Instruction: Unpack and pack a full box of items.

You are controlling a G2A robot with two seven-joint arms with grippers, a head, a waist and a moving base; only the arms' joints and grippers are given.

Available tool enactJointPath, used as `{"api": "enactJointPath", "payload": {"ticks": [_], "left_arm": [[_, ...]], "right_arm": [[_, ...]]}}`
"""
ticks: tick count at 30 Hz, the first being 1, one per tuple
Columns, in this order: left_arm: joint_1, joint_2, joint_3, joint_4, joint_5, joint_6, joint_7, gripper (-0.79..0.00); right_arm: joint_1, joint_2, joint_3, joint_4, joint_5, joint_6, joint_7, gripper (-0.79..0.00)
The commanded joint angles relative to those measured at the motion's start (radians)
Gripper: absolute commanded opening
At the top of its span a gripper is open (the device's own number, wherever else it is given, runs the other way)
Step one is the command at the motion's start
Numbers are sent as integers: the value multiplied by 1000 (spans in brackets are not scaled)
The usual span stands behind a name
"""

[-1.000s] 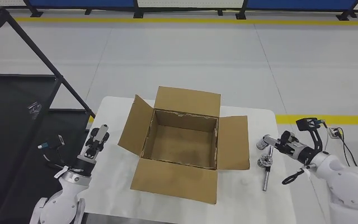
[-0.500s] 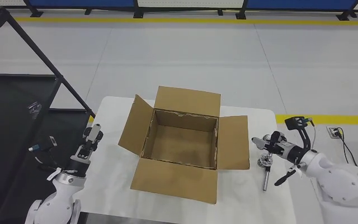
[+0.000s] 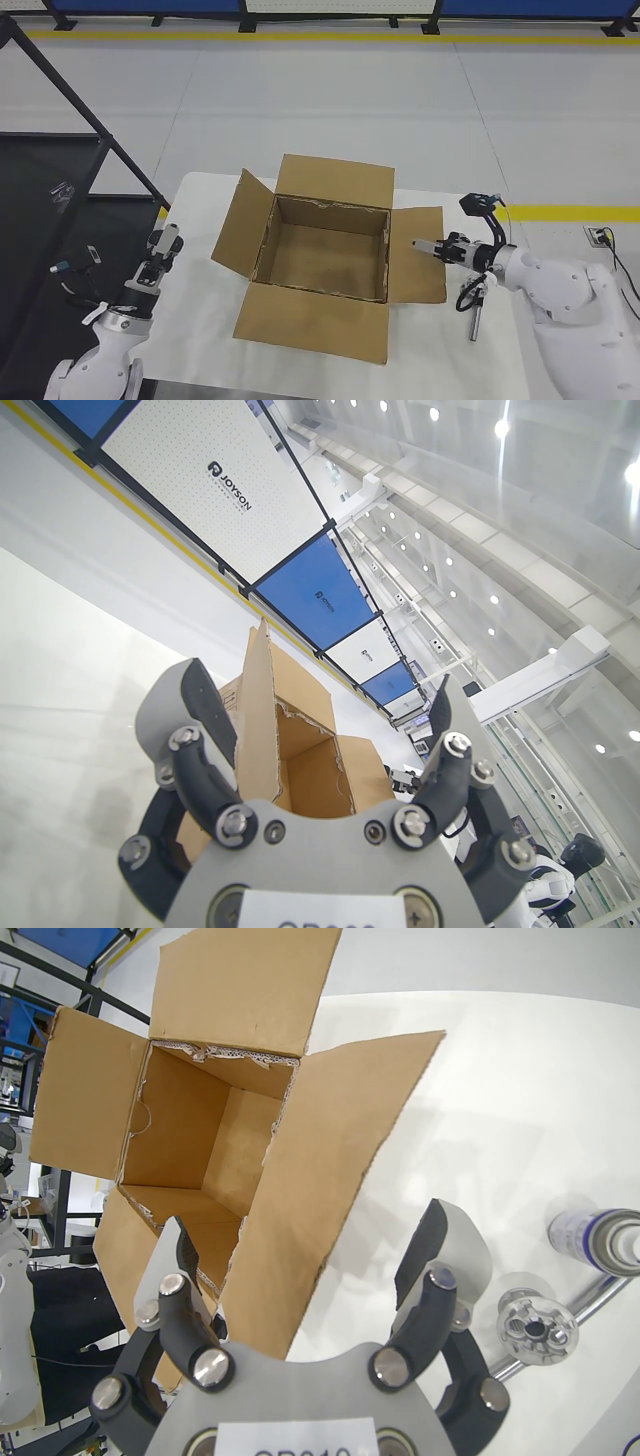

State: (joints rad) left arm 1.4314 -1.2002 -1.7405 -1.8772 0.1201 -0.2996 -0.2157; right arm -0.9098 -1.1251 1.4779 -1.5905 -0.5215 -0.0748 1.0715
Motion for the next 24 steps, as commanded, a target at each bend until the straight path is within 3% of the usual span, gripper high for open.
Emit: {"api": "enactJointPath", "payload": {"ticks": [1, 7, 24], "left_arm": [[5, 0, -4, -1, -2, -2, 1, 0], [22, 1, -18, -4, -11, -3, 7, 0], [37, 1, -26, -9, -18, -8, 14, 0]], "right_arm": [[26, -1, -29, 15, -20, 15, -1, 0], [75, -4, -94, 33, -81, 66, -14, 0], [158, -11, -199, 71, -94, 66, -31, 0]]}}
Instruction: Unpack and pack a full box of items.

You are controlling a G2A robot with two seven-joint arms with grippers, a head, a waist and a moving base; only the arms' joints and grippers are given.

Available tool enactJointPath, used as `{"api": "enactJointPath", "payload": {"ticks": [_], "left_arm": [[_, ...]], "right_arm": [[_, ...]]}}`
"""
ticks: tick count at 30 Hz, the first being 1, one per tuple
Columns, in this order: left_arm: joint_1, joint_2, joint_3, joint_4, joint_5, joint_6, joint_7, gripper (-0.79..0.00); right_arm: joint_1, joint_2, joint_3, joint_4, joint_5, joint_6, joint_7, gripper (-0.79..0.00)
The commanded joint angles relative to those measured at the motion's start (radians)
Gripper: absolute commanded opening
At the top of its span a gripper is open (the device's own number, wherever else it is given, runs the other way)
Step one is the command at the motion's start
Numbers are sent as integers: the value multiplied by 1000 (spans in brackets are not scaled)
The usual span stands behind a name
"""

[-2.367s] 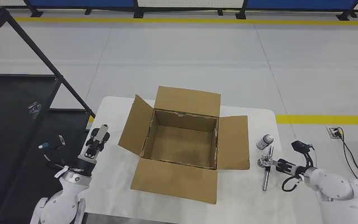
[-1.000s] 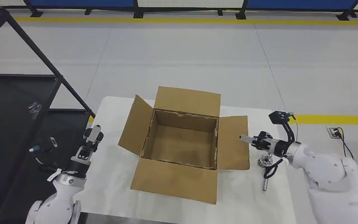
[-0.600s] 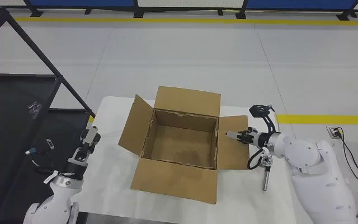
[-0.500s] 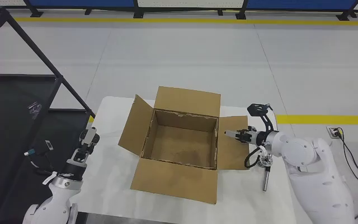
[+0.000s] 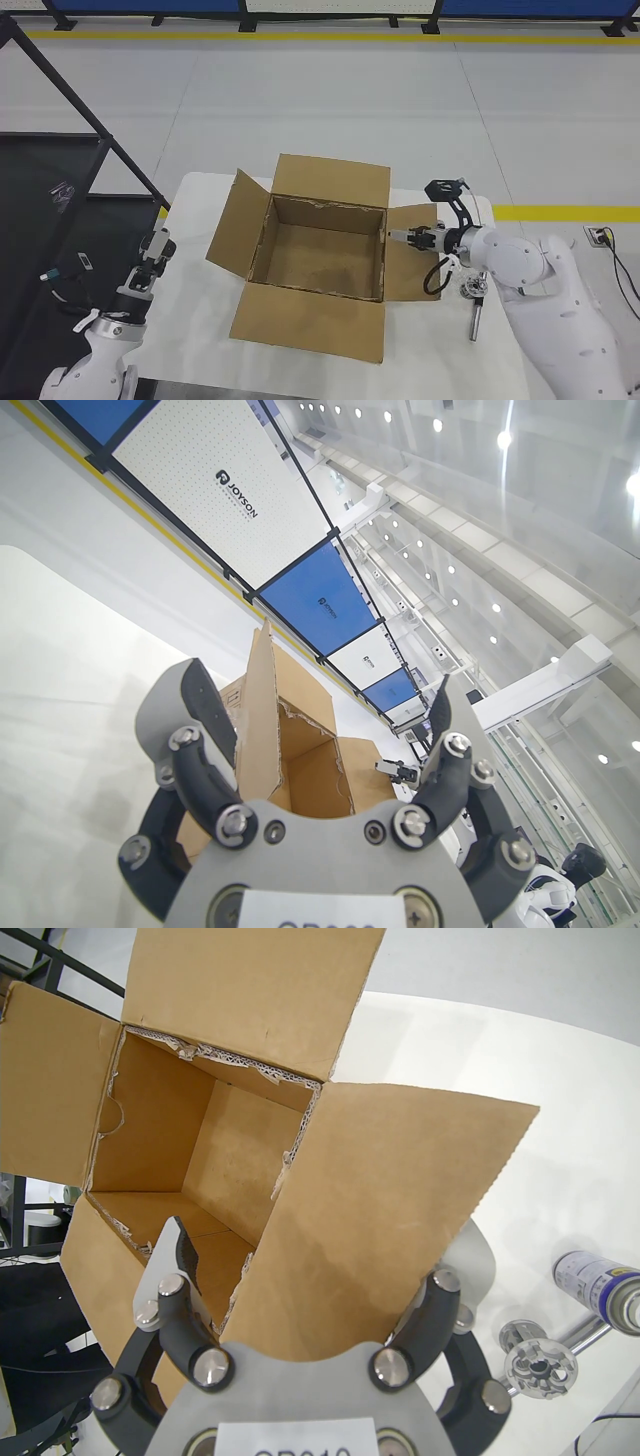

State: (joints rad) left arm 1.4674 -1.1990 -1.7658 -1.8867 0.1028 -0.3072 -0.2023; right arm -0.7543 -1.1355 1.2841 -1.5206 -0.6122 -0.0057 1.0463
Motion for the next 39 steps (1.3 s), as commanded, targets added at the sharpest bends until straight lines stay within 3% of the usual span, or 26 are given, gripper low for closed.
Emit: {"api": "enactJointPath", "payload": {"ticks": [1, 8, 12, 21, 26, 32, 39], "left_arm": [[1, 0, 0, 0, -1, 0, 2, 0], [10, 0, -8, -2, -4, -3, 11, 0], [14, 0, -10, -4, -6, -1, 13, 0], [-7, -1, 13, 1, 3, 6, 3, 0], [-24, -1, 30, 9, 11, 11, -5, 0], [-40, -1, 49, 15, 20, 14, -13, 0], [-39, -1, 60, 13, 29, 12, -14, 0]], "right_arm": [[6, -1, -10, 5, -5, 0, -11, 0], [38, -5, -45, 36, -18, -13, -42, 0], [15, 5, 1, 13, -24, -24, -63, 0], [-283, 67, 301, -229, -139, -106, -72, 0], [-453, 84, 400, -299, -220, -149, -76, 0], [-531, 91, 417, -264, -226, -180, -68, 0], [-464, 87, 350, -77, -251, -165, -129, 0]]}}
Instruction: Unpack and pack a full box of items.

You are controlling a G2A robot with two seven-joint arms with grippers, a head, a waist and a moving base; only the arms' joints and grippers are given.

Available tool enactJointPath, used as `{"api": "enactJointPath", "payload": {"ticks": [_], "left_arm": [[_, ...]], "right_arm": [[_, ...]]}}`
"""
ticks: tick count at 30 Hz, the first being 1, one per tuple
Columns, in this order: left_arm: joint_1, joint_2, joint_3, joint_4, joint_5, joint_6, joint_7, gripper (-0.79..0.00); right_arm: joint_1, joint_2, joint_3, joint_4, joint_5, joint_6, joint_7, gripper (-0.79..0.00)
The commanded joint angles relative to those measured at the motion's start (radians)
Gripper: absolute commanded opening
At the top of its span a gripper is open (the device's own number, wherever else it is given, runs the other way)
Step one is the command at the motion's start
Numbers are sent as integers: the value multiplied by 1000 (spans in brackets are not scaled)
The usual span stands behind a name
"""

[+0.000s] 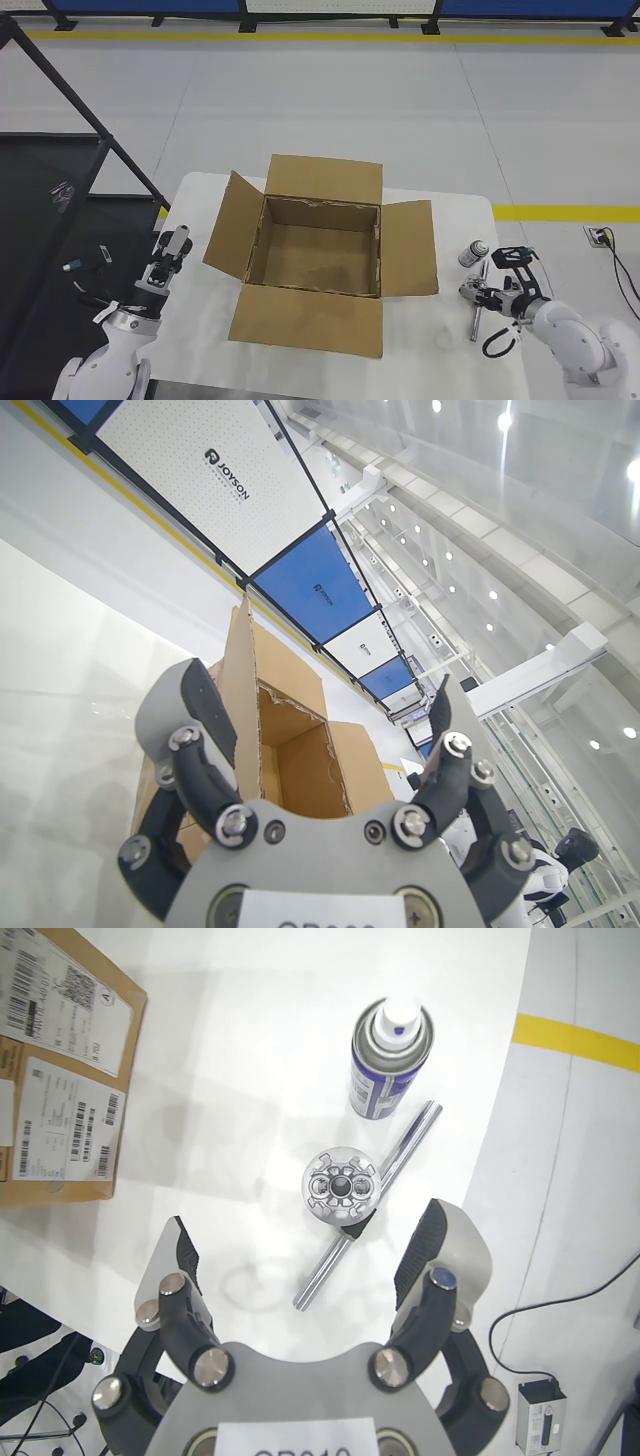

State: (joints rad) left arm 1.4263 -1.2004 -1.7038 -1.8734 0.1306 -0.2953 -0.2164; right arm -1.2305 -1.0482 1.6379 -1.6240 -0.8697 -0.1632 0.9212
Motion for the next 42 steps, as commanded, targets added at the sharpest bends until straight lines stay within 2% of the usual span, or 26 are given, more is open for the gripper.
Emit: {"api": "enactJointPath", "payload": {"ticks": [1, 9, 16, 23, 36, 42], "left_arm": [[5, 0, -5, 0, 1, 1, 1, 0], [23, 0, -8, -2, 5, 5, 9, 0], [21, 0, -2, 0, 6, 5, 12, 0], [27, 0, -10, 3, 0, 3, 15, 0], [18, 1, -9, 12, -5, 4, 12, 0], [12, 1, -12, 21, -7, 3, 14, 0]], "right_arm": [[21, 0, -5, 44, 13, -13, -10, 0], [26, 9, 17, 89, 52, -58, -2, 0], [78, 8, -45, 144, 88, -68, 52, 0], [130, 4, -91, 232, 114, -66, 16, 0], [178, -1, -160, 269, 173, -120, -14, 0], [173, 8, -132, 251, 146, -74, -37, 0]]}}
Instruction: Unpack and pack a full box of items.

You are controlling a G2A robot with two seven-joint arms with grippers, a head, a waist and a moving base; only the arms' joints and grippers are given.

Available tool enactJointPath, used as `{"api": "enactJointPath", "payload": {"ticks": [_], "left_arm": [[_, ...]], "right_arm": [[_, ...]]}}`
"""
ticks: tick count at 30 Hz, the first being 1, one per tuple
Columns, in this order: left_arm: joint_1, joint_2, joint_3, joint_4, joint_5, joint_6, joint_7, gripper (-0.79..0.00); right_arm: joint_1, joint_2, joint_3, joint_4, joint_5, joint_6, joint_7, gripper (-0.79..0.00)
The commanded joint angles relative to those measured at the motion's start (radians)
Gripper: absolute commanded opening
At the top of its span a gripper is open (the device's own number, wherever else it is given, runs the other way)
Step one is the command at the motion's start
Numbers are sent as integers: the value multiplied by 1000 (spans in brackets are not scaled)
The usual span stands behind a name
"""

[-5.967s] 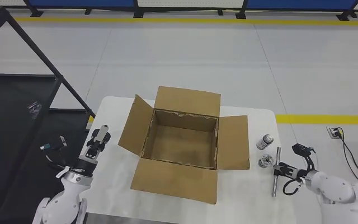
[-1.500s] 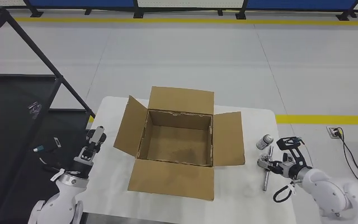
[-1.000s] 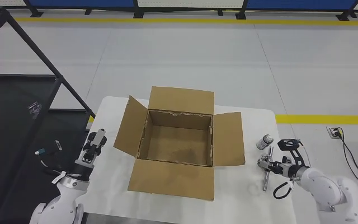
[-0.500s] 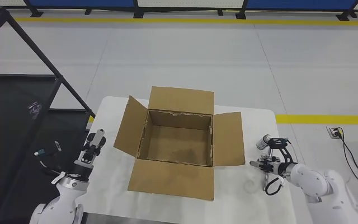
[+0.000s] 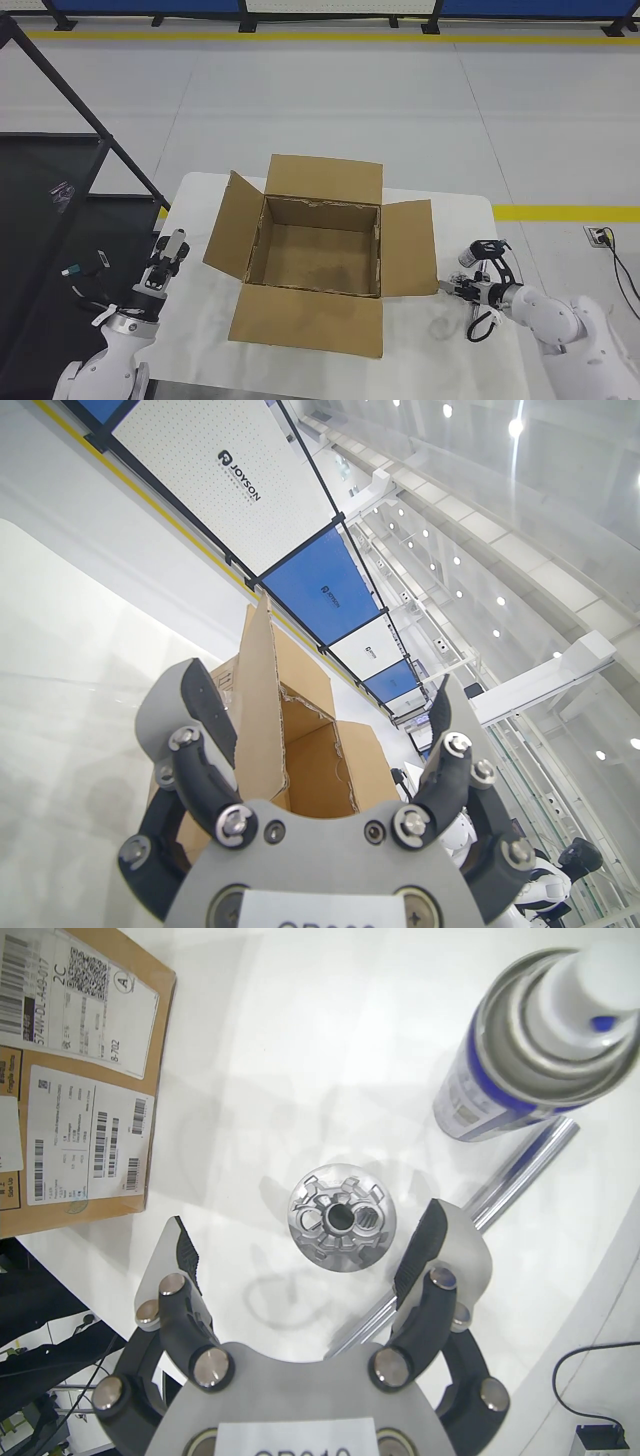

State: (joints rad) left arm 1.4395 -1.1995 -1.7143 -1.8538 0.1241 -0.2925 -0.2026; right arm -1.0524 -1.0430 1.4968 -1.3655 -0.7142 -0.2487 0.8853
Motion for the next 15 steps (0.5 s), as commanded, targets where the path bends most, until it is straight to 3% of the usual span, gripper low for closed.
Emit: {"api": "enactJointPath", "payload": {"ticks": [1, 8, 15], "left_arm": [[-2, 0, -2, 3, -4, -1, 0, 0], [-8, 1, -2, 9, -6, 1, -3, 0], [-23, 0, 13, 21, 0, 0, -10, 0]], "right_arm": [[-11, 5, 19, -16, -15, 20, 1, 0], [-49, 22, 75, -53, -100, 115, 36, 0], [-79, 30, 102, -77, -120, 144, 51, 0]]}}
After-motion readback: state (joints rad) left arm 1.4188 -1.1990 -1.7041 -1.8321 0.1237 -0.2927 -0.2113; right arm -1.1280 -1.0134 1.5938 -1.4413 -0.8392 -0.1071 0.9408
